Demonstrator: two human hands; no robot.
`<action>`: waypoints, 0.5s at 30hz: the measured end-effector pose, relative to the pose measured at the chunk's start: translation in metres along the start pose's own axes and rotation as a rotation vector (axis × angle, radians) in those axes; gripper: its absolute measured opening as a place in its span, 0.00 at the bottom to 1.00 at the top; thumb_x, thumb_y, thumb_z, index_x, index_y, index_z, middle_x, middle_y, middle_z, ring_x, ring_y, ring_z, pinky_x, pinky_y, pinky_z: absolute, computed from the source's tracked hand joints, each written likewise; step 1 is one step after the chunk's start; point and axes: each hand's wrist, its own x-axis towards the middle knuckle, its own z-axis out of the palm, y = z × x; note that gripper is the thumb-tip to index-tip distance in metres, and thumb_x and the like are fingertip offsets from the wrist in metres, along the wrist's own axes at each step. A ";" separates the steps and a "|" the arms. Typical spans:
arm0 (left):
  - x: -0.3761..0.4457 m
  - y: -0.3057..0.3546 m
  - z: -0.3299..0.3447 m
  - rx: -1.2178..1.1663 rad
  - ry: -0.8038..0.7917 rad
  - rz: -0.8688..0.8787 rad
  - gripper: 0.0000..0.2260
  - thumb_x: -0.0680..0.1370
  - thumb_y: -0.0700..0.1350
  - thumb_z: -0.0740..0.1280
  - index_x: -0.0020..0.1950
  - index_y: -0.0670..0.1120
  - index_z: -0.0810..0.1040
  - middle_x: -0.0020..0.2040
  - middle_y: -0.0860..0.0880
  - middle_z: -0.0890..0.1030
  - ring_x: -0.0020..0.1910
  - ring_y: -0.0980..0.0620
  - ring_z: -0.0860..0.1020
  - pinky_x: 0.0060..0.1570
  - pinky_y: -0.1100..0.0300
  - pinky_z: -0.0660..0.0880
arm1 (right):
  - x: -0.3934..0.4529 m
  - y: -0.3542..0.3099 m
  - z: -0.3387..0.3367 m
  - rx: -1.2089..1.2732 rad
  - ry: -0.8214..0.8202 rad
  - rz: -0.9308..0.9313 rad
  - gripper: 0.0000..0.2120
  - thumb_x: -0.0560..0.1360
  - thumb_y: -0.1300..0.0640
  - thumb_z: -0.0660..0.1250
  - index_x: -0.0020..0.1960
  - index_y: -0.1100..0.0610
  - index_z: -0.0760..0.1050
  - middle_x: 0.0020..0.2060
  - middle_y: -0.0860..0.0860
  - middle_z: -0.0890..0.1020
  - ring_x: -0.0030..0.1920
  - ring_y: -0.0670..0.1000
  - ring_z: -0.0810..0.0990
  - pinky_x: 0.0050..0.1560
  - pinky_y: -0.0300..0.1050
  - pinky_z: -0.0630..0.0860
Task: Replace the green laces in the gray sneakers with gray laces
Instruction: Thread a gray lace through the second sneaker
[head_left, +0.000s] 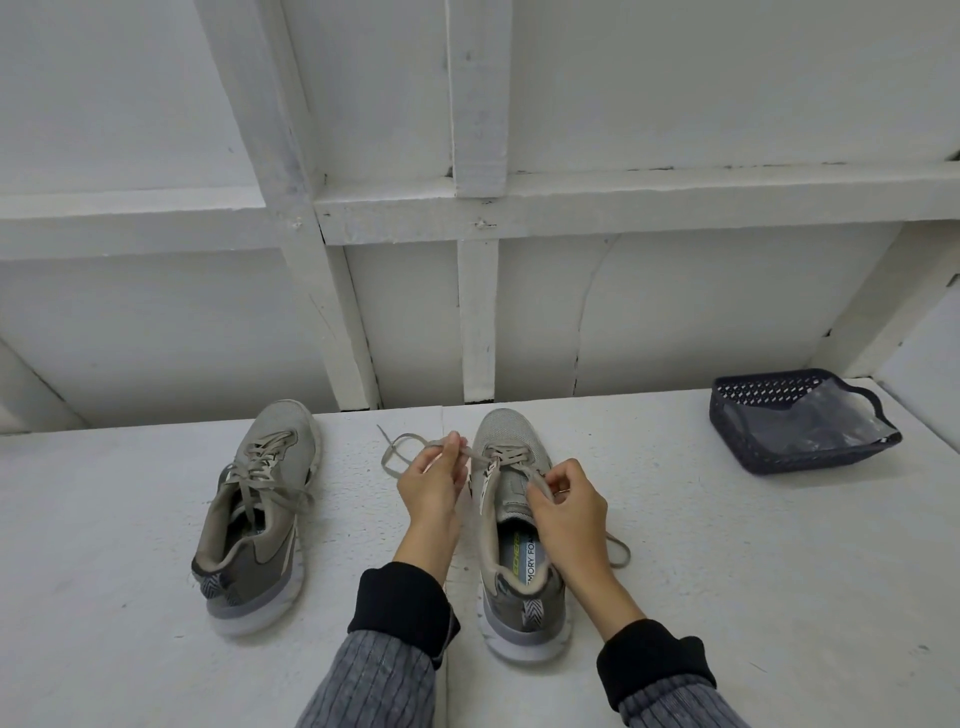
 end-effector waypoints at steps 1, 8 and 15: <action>0.001 0.002 0.000 -0.049 0.046 0.003 0.04 0.75 0.41 0.73 0.46 0.44 0.79 0.41 0.48 0.85 0.39 0.57 0.83 0.40 0.66 0.78 | 0.000 0.000 0.000 0.000 0.001 -0.001 0.08 0.73 0.59 0.70 0.41 0.54 0.71 0.35 0.49 0.77 0.35 0.47 0.74 0.34 0.38 0.70; 0.008 0.013 0.003 -0.305 0.085 -0.232 0.06 0.75 0.43 0.74 0.46 0.45 0.78 0.34 0.52 0.83 0.38 0.59 0.79 0.34 0.69 0.77 | 0.001 0.002 0.001 0.005 0.007 -0.002 0.08 0.73 0.57 0.71 0.42 0.54 0.72 0.36 0.49 0.78 0.37 0.46 0.74 0.37 0.37 0.70; 0.007 0.012 0.007 -0.332 0.095 -0.133 0.05 0.79 0.42 0.68 0.46 0.41 0.78 0.44 0.49 0.80 0.39 0.57 0.76 0.31 0.69 0.77 | 0.002 0.004 0.001 -0.002 0.003 -0.004 0.09 0.73 0.55 0.72 0.42 0.54 0.72 0.37 0.49 0.78 0.38 0.48 0.75 0.38 0.39 0.71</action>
